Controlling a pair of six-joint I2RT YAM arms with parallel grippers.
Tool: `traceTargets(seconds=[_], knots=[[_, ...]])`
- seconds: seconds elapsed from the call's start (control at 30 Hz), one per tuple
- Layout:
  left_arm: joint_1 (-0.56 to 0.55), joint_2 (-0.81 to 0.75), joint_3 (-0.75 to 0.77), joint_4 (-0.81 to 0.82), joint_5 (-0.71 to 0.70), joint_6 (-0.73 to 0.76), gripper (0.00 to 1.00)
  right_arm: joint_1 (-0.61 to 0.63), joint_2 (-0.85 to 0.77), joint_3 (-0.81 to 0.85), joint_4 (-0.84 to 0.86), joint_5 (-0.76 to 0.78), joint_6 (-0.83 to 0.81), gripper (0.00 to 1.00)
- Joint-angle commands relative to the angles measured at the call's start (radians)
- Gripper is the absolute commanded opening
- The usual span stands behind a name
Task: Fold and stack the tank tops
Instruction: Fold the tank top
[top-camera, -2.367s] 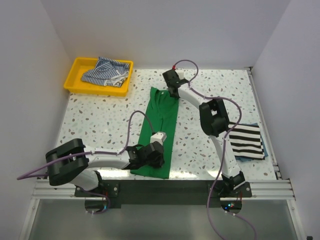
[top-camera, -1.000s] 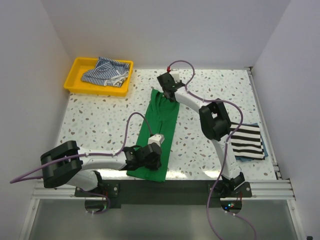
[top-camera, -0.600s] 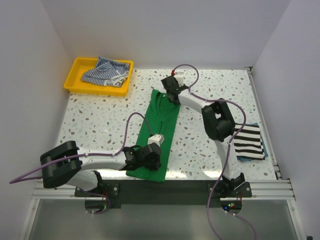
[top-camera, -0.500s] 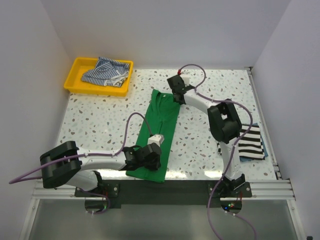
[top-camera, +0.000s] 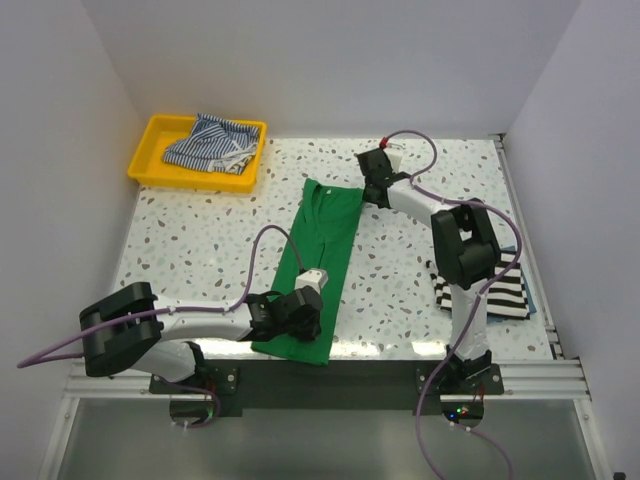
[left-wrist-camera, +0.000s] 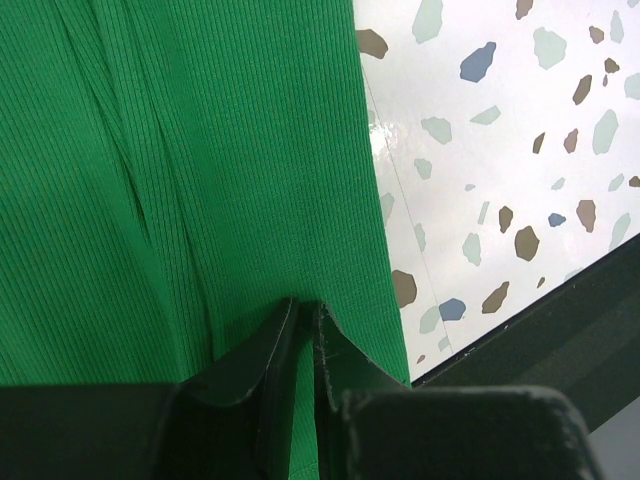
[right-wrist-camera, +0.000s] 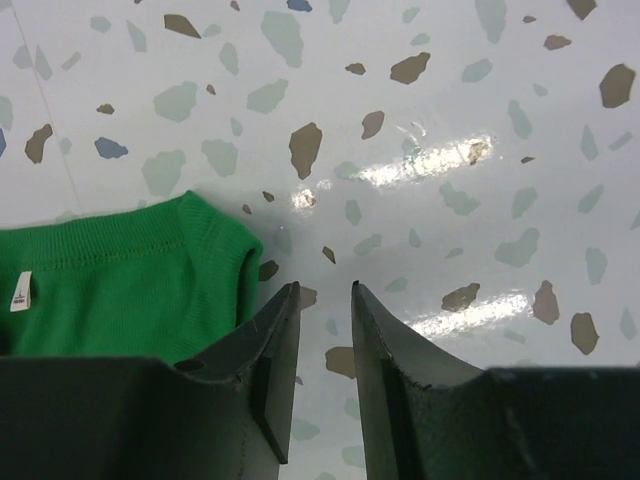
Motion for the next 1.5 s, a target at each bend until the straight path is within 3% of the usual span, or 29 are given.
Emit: traceTargets(seconds=[0.0,0.2,1.47], knots=[[-0.005,-0.015,-0.009,-0.045,-0.012,-0.006,0.16,-0.006,0.034,0.044,0.040,-0.054,0.032,0.31],[-0.005,-0.017,-0.003,-0.059,-0.020,-0.008,0.16,-0.006,0.103,0.135,0.017,-0.111,0.045,0.29],[-0.005,0.020,0.002,-0.042,-0.003,-0.003,0.16,0.042,0.089,0.133,0.038,-0.140,0.077,0.28]])
